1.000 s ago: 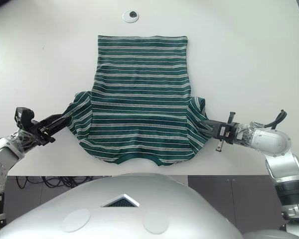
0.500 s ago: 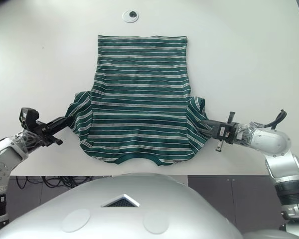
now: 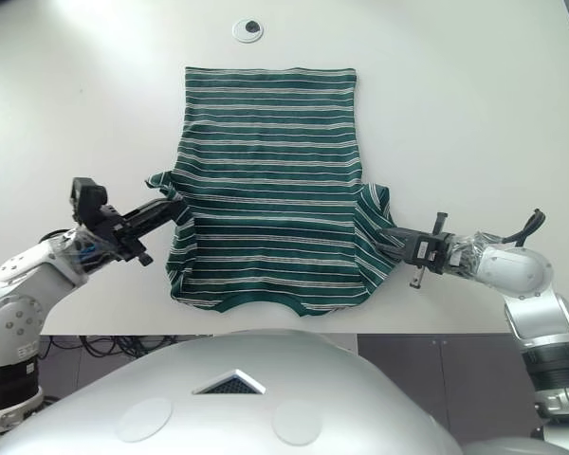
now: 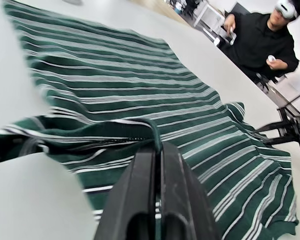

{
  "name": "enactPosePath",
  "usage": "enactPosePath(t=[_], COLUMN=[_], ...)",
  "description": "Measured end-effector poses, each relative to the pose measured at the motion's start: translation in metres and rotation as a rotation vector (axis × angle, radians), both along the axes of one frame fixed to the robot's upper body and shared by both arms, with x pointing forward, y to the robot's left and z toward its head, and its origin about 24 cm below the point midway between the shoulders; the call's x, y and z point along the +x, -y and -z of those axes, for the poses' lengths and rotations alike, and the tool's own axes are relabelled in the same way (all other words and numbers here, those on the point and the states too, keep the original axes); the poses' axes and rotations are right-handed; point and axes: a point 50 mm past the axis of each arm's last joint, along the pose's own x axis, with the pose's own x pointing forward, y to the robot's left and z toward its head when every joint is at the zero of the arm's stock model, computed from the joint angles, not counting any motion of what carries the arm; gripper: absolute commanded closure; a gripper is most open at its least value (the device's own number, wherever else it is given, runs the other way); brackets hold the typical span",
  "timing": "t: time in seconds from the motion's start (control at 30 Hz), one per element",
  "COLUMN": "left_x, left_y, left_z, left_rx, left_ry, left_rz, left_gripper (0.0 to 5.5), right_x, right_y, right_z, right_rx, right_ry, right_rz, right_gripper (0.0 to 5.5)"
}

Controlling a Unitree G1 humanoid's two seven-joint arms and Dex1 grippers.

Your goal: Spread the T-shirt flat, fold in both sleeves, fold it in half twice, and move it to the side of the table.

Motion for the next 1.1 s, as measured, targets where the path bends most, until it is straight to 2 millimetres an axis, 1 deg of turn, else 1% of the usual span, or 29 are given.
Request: enactPosePath(t=[0.1,0.23,0.27,0.3,0.33,0.37,0.4,0.43,0.47,0.5,0.57,0.6,0.67,0.73,0.8,0.93,1.0,1.1], left_x=[0.000,0.001,0.001,0.001,0.001,0.002,0.002,0.001,0.000,-0.001,-0.002,-0.003,-0.004,-0.004,-0.005,-0.006,-0.004,0.001], left_y=[0.011,0.019,0.021,0.023,0.023,0.023,0.024,0.026,0.026,0.029,0.035,0.037,0.040,0.043,0.044,0.048,0.046,0.042], left_z=[0.007,0.018,0.021,0.023,0.023,0.024,0.024,0.023,0.023,0.021,0.017,0.016,0.013,0.010,0.009,0.006,-0.001,-0.013], left_rx=[-0.017,-0.017,-0.021,-0.011,-0.009,0.001,-0.001,-0.010,-0.016,-0.045,-0.085,-0.098,-0.121,-0.138,-0.137,-0.150,-0.139,-0.086], left_ry=[-0.018,-0.037,-0.042,-0.040,-0.038,-0.032,-0.025,-0.022,-0.023,-0.018,0.002,0.005,0.012,0.014,0.013,0.027,0.084,0.203], left_rz=[0.023,0.037,0.034,0.034,0.035,0.036,0.039,0.046,0.049,0.057,0.068,0.069,0.068,0.064,0.066,0.047,0.033,0.021], left_gripper=[5.47,5.47,5.26,5.24,5.04,5.00,4.83,4.72,4.55,4.40,4.09,3.96,3.76,3.46,3.14,3.09,3.09,3.09], right_x=[0.000,0.000,0.000,0.000,0.000,0.000,0.000,0.000,-0.001,-0.004,-0.006,-0.007,-0.011,-0.019,-0.023,-0.031,-0.035,-0.034], right_y=[0.000,0.000,0.001,-0.001,-0.001,0.001,0.003,0.005,0.006,0.009,0.017,0.020,0.031,0.042,0.047,0.054,0.054,0.052], right_z=[0.000,0.000,0.000,0.000,-0.001,-0.006,-0.011,-0.018,-0.022,-0.030,-0.040,-0.042,-0.038,-0.030,-0.027,-0.015,-0.009,-0.009], right_rx=[0.002,0.015,0.037,0.080,0.102,0.164,0.227,0.327,0.371,0.484,0.584,0.604,0.603,0.545,0.523,0.442,0.421,0.426], right_ry=[-0.002,-0.012,-0.016,-0.021,-0.033,-0.063,-0.091,-0.145,-0.173,-0.251,-0.325,-0.358,-0.443,-0.545,-0.587,-0.666,-0.706,-0.731], right_rz=[0.003,0.025,0.049,0.090,0.106,0.170,0.224,0.292,0.315,0.379,0.452,0.483,0.577,0.674,0.715,0.800,0.817,0.812], right_gripper=[4.52,4.52,4.52,4.52,4.52,4.52,4.52,4.52,4.52,4.52,4.52,4.52,4.52,4.52,4.52,4.52,4.52,4.52])
